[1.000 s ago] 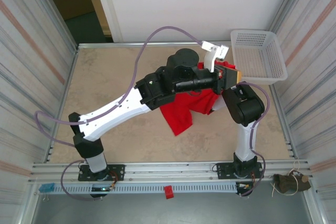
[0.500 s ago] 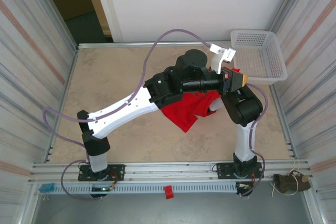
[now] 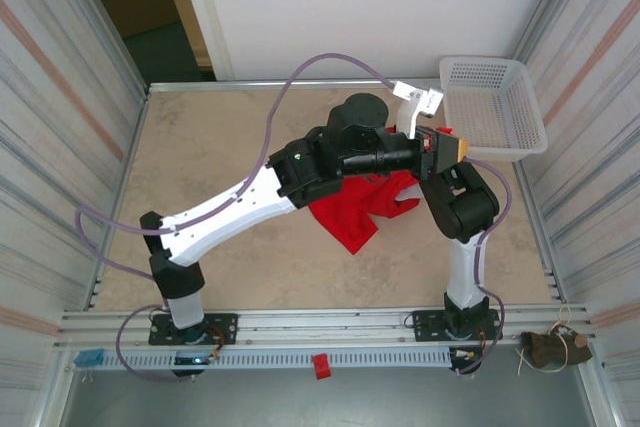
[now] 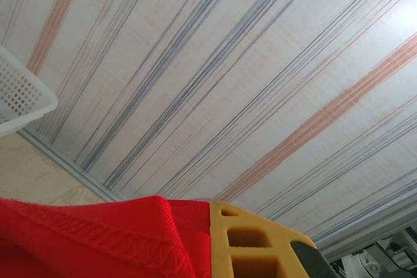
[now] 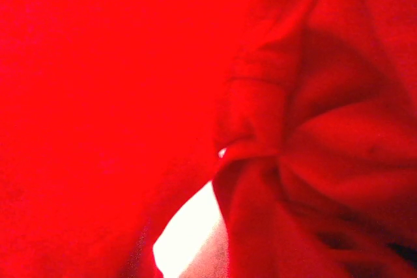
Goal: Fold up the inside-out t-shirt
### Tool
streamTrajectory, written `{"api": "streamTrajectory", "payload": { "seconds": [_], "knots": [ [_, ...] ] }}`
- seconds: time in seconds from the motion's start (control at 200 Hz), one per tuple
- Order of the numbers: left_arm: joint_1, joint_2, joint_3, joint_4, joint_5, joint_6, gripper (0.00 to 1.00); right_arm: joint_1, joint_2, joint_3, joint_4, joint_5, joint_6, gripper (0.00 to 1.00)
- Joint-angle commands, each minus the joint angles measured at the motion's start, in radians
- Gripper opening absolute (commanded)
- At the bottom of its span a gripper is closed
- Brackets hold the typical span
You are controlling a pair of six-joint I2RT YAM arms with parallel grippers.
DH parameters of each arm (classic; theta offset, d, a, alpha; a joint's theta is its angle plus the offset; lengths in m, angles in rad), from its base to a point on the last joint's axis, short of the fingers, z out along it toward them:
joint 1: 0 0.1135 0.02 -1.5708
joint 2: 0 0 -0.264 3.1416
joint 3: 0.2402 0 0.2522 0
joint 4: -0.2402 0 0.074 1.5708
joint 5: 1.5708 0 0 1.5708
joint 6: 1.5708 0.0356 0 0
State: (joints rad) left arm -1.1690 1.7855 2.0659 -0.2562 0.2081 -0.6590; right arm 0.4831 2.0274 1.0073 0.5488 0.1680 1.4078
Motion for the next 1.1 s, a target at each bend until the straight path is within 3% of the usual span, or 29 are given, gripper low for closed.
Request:
{"api": "streamTrajectory", "payload": {
  "seconds": [0.0, 0.11, 0.326, 0.511, 0.852, 1.092],
  "knots": [
    [-0.01, -0.108, -0.023, 0.102, -0.041, 0.008, 0.0, -0.002, 0.047, -0.031, -0.074, 0.0, 0.013, 0.29],
    [0.018, -0.148, -0.098, 0.109, -0.11, -0.014, 0.0, -0.008, 0.044, -0.055, 0.031, -0.071, -0.046, 0.0],
    [0.146, -0.229, -0.271, 0.125, -0.181, -0.061, 0.0, -0.011, -0.03, -0.106, 0.173, -0.233, -0.188, 0.0],
    [0.305, -0.282, -0.379, 0.107, -0.185, -0.059, 0.0, -0.017, -0.162, -0.124, 0.183, -0.386, -0.318, 0.0],
    [0.57, -0.36, -0.579, 0.065, -0.17, -0.04, 0.0, -0.032, -0.425, -0.016, -0.051, -0.536, -0.424, 0.0],
    [0.721, -0.318, -0.693, 0.06, -0.159, -0.03, 0.0, -0.026, -0.563, 0.095, -0.217, -0.591, -0.474, 0.0]
  ]
}}
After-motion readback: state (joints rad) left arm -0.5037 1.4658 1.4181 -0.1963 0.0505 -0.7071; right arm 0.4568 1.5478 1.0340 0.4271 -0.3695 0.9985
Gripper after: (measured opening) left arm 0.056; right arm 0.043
